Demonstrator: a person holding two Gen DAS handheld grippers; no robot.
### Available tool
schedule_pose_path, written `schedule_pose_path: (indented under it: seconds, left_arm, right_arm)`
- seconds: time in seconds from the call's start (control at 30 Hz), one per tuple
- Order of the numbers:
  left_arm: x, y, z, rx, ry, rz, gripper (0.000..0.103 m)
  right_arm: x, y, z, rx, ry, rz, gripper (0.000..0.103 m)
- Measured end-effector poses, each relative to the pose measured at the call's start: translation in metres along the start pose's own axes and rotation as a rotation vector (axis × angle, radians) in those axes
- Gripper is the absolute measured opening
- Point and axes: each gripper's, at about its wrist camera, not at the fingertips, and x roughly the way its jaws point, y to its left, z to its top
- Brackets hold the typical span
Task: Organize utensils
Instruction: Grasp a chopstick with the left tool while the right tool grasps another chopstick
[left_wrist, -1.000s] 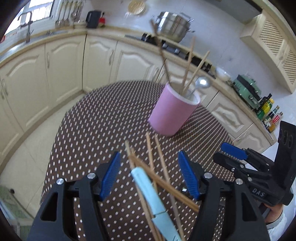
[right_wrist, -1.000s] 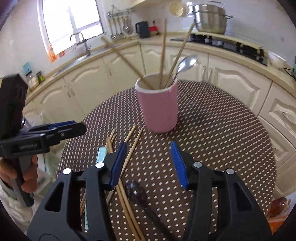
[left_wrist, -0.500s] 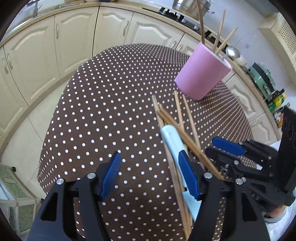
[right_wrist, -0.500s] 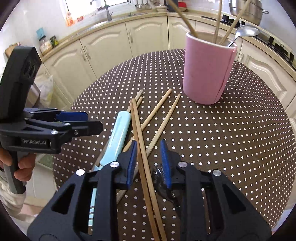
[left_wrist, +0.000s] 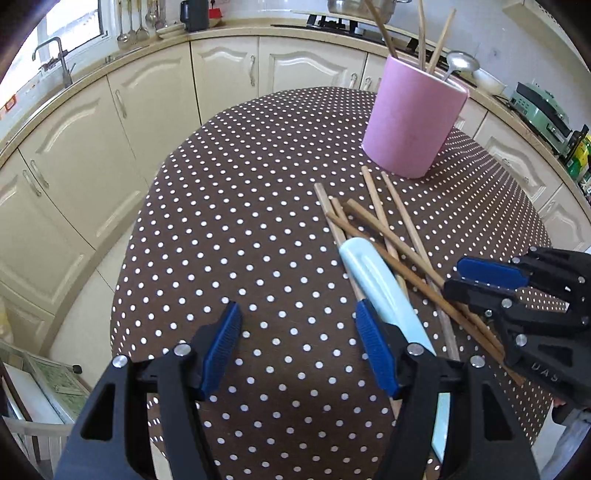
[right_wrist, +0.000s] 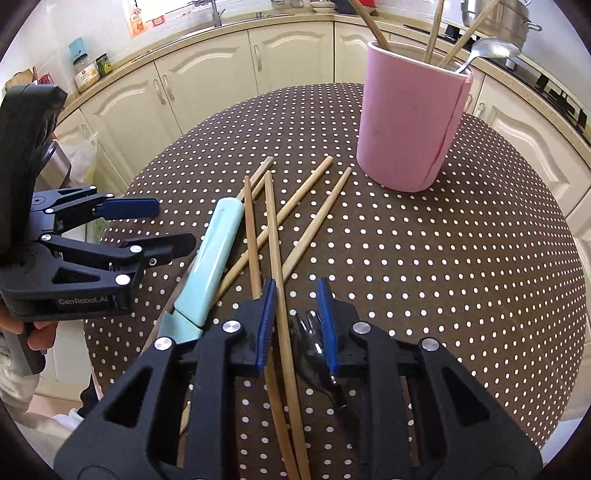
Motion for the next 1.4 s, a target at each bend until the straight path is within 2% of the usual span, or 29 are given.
schedule_pose_path:
  seconds: [0.43, 0.53, 0.6, 0.7, 0.8, 0.83, 0.9, 0.93, 1.07, 1.17, 1.3, 1.4]
  left_arm:
    - [0.002, -0.018, -0.002, 0.069, -0.017, 0.011, 0.064]
    - [0.007, -0.018, 0.000, 0.079, -0.018, 0.048, 0.065]
    - [0.006, -0.021, -0.001, 0.107, -0.022, 0.062, 0.065]
    - [0.008, -0.020, 0.003, 0.088, -0.002, 0.068, 0.065]
    - [0.012, -0.021, 0.010, 0.100, 0.008, 0.062, 0.064]
    - [0.013, -0.020, 0.013, 0.103, 0.010, 0.059, 0.063]
    - [0.013, -0.019, 0.017, 0.104, 0.015, 0.051, 0.047]
    - [0.014, -0.018, 0.020, 0.101, 0.017, 0.049, 0.042]
    - [0.016, -0.013, 0.028, 0.075, 0.014, 0.037, 0.012]
    - [0.016, -0.007, 0.029, 0.033, 0.004, 0.001, 0.006]
    - [0.012, 0.003, 0.028, -0.037, -0.025, -0.078, 0.006]
    - [-0.001, 0.010, 0.027, -0.066, -0.092, -0.121, 0.006]
  right_arm:
    - [-0.008, -0.015, -0.005, 0.017, -0.006, 0.007, 0.023]
    - [-0.009, -0.017, -0.006, 0.019, -0.001, 0.001, 0.023]
    - [-0.010, -0.018, -0.007, 0.014, 0.005, 0.004, 0.023]
    - [-0.009, -0.017, -0.005, 0.005, 0.017, 0.001, 0.023]
    - [-0.002, -0.008, 0.001, -0.020, 0.059, -0.023, 0.023]
    - [0.000, -0.007, 0.003, -0.027, 0.076, -0.029, 0.023]
    - [0.002, -0.006, 0.007, -0.040, 0.095, -0.033, 0.023]
    - [0.003, -0.005, 0.009, -0.044, 0.104, -0.036, 0.023]
    - [0.007, 0.001, 0.019, -0.062, 0.125, -0.048, 0.007]
    - [0.009, 0.000, 0.023, -0.043, 0.114, -0.040, 0.006]
    - [0.001, -0.009, 0.023, 0.007, 0.065, -0.006, 0.006]
    - [-0.014, -0.019, 0.025, 0.050, 0.001, 0.017, 0.006]
